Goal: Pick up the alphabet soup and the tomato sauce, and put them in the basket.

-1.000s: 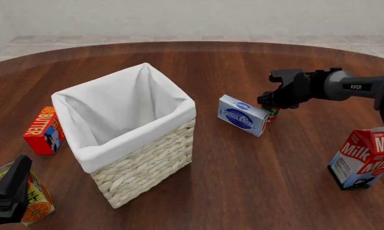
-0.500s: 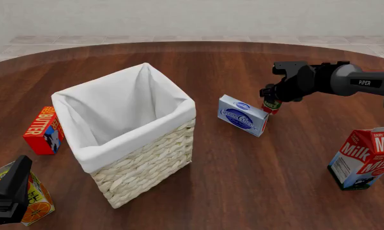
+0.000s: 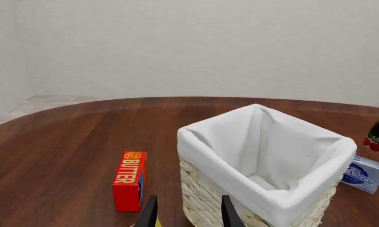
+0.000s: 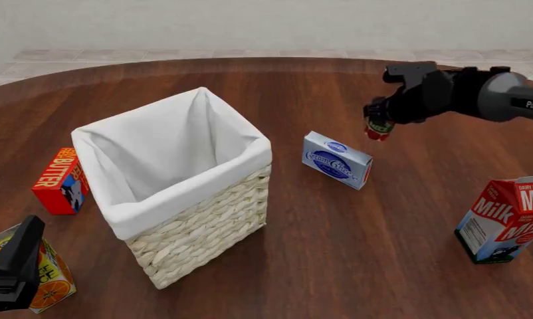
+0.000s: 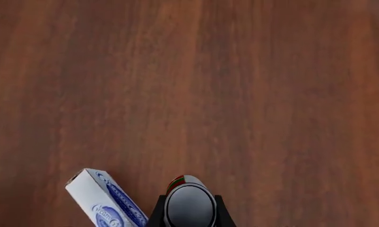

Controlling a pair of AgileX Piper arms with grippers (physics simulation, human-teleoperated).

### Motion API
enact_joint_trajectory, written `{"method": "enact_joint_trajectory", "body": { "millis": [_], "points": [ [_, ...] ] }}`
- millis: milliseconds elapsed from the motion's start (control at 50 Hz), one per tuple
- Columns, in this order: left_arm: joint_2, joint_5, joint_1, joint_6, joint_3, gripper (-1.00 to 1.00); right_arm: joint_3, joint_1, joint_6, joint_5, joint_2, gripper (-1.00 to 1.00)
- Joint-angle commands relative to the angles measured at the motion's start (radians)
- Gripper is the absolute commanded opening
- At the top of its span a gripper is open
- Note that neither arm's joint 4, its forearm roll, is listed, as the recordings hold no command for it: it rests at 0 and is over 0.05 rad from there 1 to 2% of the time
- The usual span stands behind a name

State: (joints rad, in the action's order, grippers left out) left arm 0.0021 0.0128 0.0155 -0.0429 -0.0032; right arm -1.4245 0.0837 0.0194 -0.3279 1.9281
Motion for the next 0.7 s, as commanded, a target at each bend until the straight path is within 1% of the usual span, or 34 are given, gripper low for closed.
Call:
{"method": "enact_joint_trajectory", "body": {
  "millis": [20, 160, 260, 400, 440, 640, 700],
  "points": [
    [0.001, 0.0, 0.001, 0.001, 0.0, 1.0, 0.008, 0.006, -0.012, -0.007, -0.066, -1.0],
    [0.0, 0.0, 0.002, 0.002, 0.0, 1.0, 0.023, 0.008, -0.013, -0.013, -0.116, -1.0],
    [-0.001, -0.001, 0.001, 0.001, -0.001, 1.0, 0.049, 0.013, 0.002, -0.012, -0.165, -1.0],
    [-0.001, -0.001, 0.001, 0.001, -0.001, 1.0, 0.049, 0.027, -0.002, -0.032, -0.217, -1.0],
    [-0.001, -0.001, 0.001, 0.001, -0.001, 1.0, 0.053, 0.03, 0.006, -0.032, -0.23, -1.0],
    [-0.001, -0.001, 0.001, 0.001, -0.001, 1.0, 0.059, 0.06, 0.007, -0.046, -0.289, -1.0],
    [-0.001, -0.001, 0.001, 0.002, -0.001, 1.0, 0.056, 0.082, 0.005, -0.057, -0.318, -1.0]
  ]
}}
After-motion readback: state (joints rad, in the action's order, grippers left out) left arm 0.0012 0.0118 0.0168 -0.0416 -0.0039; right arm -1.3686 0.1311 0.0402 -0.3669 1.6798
